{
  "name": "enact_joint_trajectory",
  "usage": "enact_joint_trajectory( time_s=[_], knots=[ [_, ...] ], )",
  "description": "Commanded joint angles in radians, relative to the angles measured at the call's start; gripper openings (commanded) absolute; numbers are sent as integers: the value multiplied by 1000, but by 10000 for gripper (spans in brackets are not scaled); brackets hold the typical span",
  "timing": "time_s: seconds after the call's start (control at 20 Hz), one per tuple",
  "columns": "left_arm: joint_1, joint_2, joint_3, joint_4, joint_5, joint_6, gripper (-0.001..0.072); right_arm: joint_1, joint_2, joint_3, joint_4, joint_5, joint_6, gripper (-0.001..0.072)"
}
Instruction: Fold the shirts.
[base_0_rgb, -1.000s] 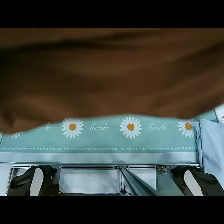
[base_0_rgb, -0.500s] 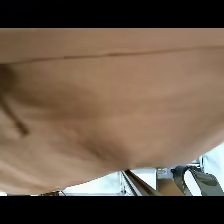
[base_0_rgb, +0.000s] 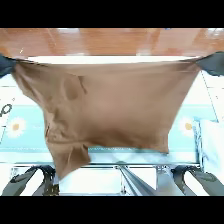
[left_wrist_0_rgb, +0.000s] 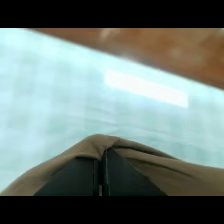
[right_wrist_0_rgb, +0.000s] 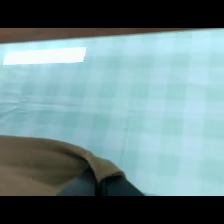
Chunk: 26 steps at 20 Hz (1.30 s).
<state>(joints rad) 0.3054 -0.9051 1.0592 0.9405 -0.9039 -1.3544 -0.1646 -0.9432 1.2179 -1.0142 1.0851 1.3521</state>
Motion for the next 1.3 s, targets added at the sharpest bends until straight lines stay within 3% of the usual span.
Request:
enact_joint_trajectory(
  time_s=[0.0, 0.15, 0.4, 0.6, 0.8, 0.95, 1.25],
  knots=[
    [-58, -301, 26, -47, 163, 27, 19, 50, -287, -21, 33, -238, -16, 27],
    [-110, -566, 212, -47, 158, -23, 19, 47, -555, 127, 66, -282, 5, 27],
    [-133, -819, 465, -47, 26, -85, 19, 47, -829, 393, 92, -158, 32, 27],
    [-111, -818, 488, -47, -66, -90, 19, 39, -837, 428, 93, -91, 31, 27],
    [-51, -759, 487, -34, -319, 26, 20, -2, -793, 427, 82, 140, -48, 27],
    [-26, -753, 469, 77, -520, 34, 19, -15, -793, 401, 18, 256, -64, 27],
    [-32, -760, 258, 157, -563, 32, 20, -15, -806, 240, -18, 255, -60, 27]
  ],
)
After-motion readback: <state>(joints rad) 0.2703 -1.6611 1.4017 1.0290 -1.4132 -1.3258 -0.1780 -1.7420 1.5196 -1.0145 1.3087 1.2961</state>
